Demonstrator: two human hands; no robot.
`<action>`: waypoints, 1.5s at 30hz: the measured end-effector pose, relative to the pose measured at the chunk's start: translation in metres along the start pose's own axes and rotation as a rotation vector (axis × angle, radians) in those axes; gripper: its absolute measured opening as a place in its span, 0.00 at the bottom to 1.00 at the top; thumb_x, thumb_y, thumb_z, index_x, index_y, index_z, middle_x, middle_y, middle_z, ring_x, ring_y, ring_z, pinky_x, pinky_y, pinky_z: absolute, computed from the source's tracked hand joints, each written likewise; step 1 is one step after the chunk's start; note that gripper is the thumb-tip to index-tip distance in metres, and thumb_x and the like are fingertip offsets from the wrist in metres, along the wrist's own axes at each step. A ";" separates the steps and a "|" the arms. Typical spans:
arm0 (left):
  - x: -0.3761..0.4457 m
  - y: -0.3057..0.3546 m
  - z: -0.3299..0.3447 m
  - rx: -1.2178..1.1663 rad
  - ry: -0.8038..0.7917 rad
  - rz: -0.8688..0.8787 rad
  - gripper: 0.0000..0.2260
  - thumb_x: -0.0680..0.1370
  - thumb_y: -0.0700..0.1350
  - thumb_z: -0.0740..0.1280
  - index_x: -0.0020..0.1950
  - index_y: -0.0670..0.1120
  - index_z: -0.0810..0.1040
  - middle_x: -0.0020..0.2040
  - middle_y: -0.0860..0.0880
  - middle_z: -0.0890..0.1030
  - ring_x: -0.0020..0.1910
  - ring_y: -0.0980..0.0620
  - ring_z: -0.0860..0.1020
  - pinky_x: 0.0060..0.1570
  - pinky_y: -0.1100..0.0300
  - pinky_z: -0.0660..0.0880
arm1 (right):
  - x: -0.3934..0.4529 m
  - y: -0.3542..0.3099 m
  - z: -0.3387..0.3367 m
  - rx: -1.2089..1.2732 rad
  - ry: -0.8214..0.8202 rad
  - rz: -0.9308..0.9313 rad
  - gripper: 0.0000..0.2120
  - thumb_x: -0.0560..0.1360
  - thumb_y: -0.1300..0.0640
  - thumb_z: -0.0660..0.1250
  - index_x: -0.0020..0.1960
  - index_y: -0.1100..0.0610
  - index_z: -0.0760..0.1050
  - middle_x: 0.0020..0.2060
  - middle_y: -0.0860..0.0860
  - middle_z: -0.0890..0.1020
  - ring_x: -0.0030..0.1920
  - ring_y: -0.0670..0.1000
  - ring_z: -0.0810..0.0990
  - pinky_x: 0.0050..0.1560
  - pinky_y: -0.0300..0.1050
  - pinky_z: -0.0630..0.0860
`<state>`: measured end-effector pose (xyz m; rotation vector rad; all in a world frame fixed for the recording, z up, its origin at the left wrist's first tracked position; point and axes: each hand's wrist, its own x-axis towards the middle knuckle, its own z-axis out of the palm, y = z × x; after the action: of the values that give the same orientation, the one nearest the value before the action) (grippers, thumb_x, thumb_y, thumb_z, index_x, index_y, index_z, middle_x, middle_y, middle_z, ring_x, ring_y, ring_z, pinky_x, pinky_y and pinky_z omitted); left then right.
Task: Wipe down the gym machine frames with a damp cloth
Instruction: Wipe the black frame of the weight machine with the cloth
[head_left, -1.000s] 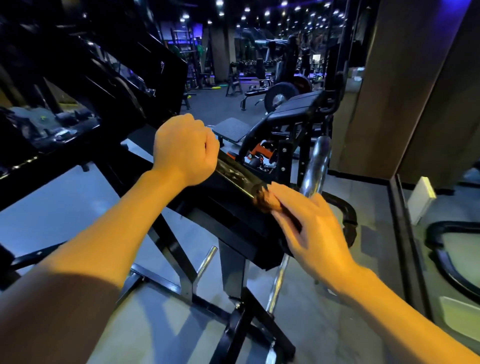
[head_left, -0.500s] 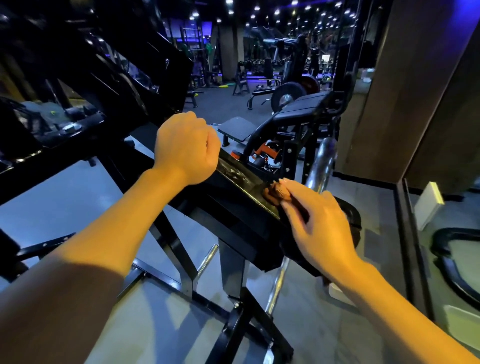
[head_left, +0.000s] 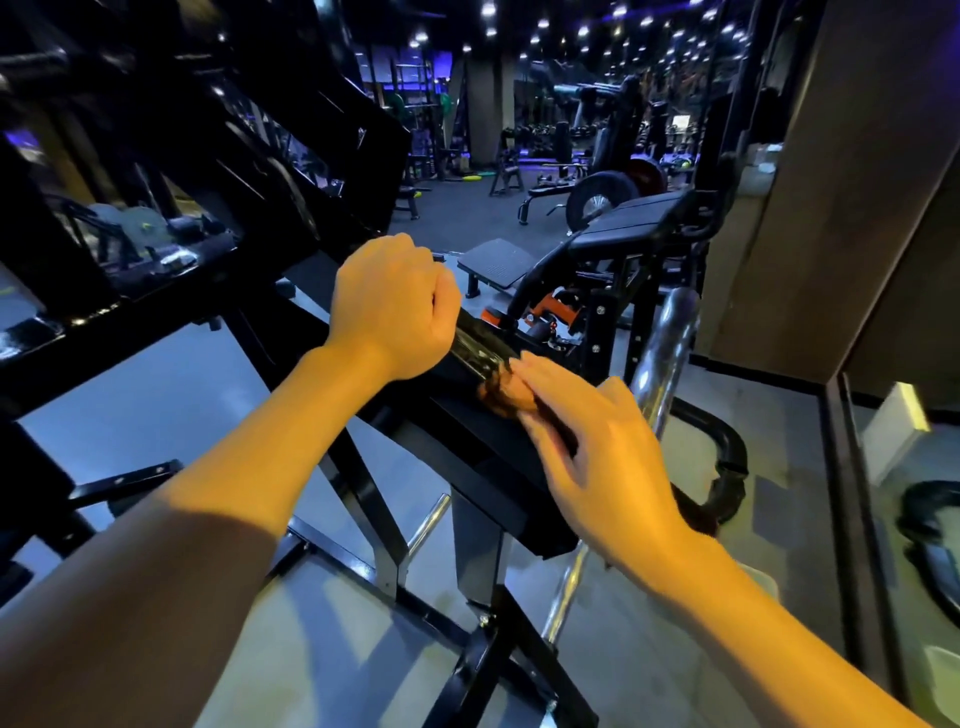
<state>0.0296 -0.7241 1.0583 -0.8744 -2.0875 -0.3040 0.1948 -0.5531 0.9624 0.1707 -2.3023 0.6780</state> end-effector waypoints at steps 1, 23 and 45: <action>0.001 0.000 0.000 -0.007 -0.002 -0.004 0.21 0.82 0.47 0.54 0.29 0.43 0.64 0.27 0.48 0.63 0.29 0.53 0.57 0.31 0.56 0.48 | -0.010 0.003 -0.005 0.002 0.003 -0.015 0.22 0.83 0.50 0.64 0.76 0.45 0.71 0.67 0.38 0.79 0.49 0.40 0.74 0.48 0.38 0.71; -0.003 -0.002 0.005 -0.028 0.024 -0.016 0.21 0.82 0.49 0.51 0.31 0.42 0.65 0.29 0.46 0.65 0.31 0.48 0.60 0.33 0.54 0.50 | 0.008 -0.002 -0.004 -0.011 0.049 -0.050 0.20 0.83 0.50 0.65 0.75 0.44 0.73 0.63 0.34 0.79 0.41 0.48 0.69 0.40 0.35 0.67; 0.002 -0.009 -0.005 0.064 -0.047 0.066 0.24 0.84 0.48 0.53 0.29 0.43 0.66 0.26 0.47 0.65 0.29 0.49 0.59 0.34 0.51 0.61 | 0.025 -0.003 -0.001 -0.037 0.049 -0.083 0.20 0.82 0.51 0.66 0.73 0.44 0.74 0.53 0.31 0.75 0.39 0.50 0.68 0.35 0.39 0.66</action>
<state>0.0257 -0.7322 1.0641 -0.9184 -2.0947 -0.1827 0.1781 -0.5536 0.9812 0.2288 -2.2463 0.5901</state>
